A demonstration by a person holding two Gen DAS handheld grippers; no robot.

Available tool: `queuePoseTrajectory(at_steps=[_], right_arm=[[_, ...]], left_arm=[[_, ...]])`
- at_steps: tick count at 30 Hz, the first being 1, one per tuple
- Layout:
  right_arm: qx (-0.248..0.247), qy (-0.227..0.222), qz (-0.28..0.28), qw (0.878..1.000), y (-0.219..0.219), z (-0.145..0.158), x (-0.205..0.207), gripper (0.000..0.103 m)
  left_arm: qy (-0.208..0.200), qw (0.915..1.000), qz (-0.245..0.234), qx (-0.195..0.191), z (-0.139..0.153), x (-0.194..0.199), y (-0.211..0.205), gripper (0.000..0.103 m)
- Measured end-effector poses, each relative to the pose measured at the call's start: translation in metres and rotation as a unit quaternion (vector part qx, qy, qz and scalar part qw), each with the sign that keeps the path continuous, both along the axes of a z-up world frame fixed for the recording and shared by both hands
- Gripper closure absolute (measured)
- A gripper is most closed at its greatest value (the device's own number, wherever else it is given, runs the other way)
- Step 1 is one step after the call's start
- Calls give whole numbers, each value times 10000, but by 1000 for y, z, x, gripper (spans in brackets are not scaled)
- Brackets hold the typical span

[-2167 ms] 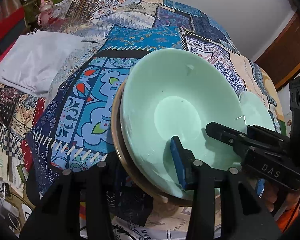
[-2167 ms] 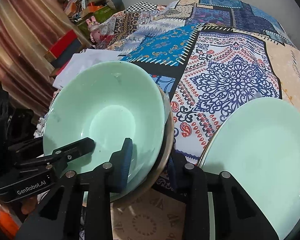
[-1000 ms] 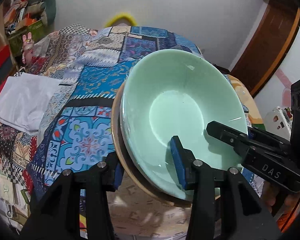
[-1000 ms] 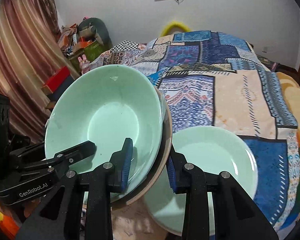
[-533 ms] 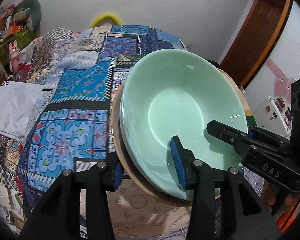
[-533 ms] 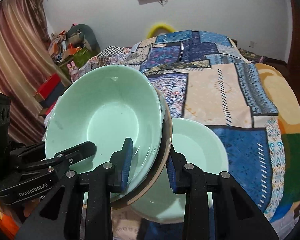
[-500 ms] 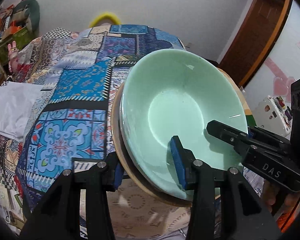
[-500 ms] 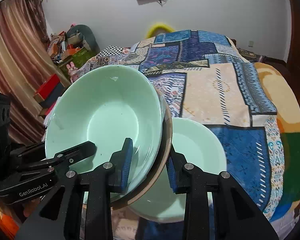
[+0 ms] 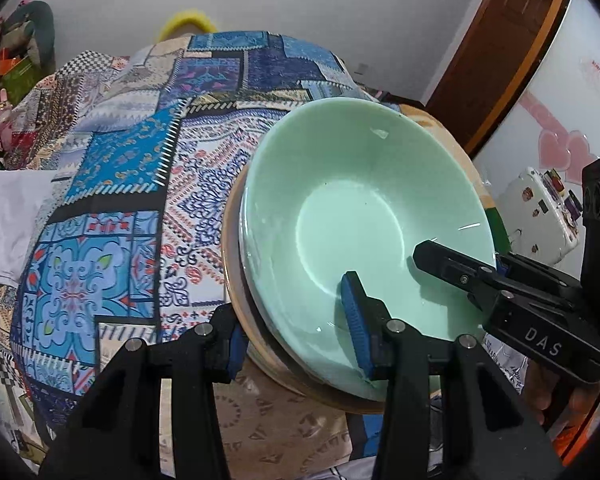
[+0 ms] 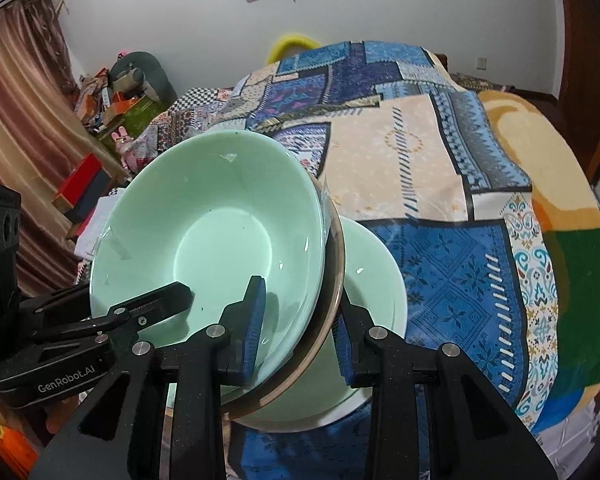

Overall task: Organize plates and bowls
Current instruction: 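Lift the nested bowl stack with both grippers and carry it onto the plates, then lower the bowl stack onto the mint green plate and open both grippers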

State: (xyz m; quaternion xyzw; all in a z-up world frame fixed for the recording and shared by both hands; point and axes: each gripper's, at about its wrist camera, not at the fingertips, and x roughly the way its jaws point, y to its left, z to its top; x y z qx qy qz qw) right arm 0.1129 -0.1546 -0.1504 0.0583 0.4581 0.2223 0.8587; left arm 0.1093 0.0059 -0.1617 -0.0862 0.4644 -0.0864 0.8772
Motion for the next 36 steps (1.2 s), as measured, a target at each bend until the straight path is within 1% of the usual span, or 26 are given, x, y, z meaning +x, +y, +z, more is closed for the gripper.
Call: queuePoseTrajectory(at_steps=[12,15,21,24,25,26,28,31,35,36], right_arm=[[74,430,-89,9990,-9,-30,6,74],[57,419,-54,9991,-7,-28,4,74],[174,472,-45,9987,-10,-29,4,72],[156,373,-84,9991,-14,-23,2,72],[140,336,-93,9993,-15,-19,1,70],[137,302,-113,9994,-17,-16,0,67],[144,200,-154,9996,-20,-8,-4,66],[182,-4,-167,9997,-25,8,-11,65],[147,-416,-145,9989,-24,35,-26,62],[135,-568,-119,9982,-24,45,-31,62]], left_arm=[[424,9991,-91,39,-34,20,-11,60],[584,9983,-84,-38,-44,24,-10,59],[641,9978,-70,-148,-46,25,-7,60],[661,9976,-42,-182,-46,25,-6,60],[657,9977,-32,-151,-46,25,-6,60],[608,9981,-9,-69,-44,23,-6,60],[368,9991,59,199,-35,17,-8,59],[175,9996,79,226,-20,9,-6,54],[-207,9990,216,325,7,-3,-4,54],[-356,9985,261,334,18,-9,-3,54]])
